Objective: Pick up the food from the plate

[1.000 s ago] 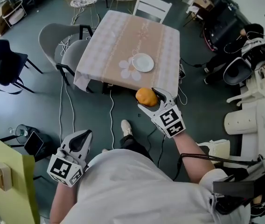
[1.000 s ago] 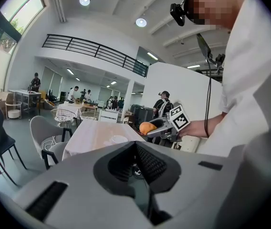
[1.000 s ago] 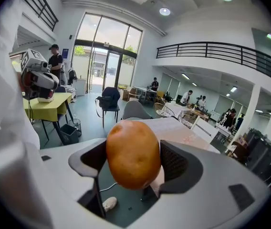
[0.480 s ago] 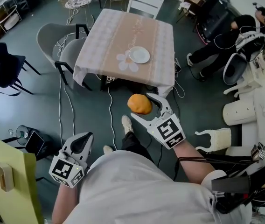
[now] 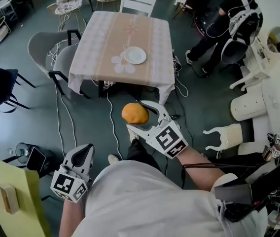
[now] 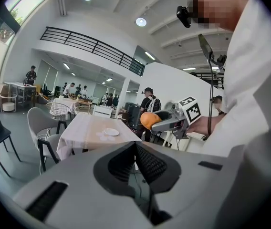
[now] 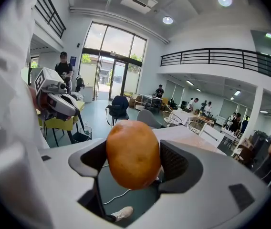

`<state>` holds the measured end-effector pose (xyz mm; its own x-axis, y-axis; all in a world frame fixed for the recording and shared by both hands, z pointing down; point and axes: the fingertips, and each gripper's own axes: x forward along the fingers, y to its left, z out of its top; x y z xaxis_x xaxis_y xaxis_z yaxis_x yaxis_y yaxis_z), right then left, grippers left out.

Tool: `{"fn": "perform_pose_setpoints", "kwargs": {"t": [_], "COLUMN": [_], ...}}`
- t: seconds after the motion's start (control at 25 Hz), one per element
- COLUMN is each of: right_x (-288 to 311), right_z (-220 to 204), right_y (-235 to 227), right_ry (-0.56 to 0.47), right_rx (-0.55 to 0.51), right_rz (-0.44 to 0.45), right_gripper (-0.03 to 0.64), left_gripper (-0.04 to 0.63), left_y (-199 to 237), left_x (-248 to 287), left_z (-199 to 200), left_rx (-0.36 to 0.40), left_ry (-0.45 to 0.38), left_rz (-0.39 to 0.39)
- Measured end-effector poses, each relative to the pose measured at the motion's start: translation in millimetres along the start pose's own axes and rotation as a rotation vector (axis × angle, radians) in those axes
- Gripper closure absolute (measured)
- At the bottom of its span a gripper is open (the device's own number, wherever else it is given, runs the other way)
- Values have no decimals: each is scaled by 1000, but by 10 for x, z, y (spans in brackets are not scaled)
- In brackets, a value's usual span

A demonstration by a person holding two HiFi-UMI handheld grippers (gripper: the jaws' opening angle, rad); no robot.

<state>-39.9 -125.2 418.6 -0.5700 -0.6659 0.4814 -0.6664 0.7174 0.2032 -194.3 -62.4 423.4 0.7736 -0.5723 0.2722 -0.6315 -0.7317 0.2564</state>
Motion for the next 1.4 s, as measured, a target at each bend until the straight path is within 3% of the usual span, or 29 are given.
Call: {"fn": "perform_pose_setpoints", "kwargs": {"t": [1.4], "right_x": [77], "right_z": [-42], "right_y": [-175], "right_ry": [16], "right_rx": [-6], "right_rz": [5], "right_gripper": [262], "left_gripper": [586], "left_y": [-9], "left_x": [248], "left_z": [107], "left_rx": [6], "left_ry": [23], "left_rz": [-25]}}
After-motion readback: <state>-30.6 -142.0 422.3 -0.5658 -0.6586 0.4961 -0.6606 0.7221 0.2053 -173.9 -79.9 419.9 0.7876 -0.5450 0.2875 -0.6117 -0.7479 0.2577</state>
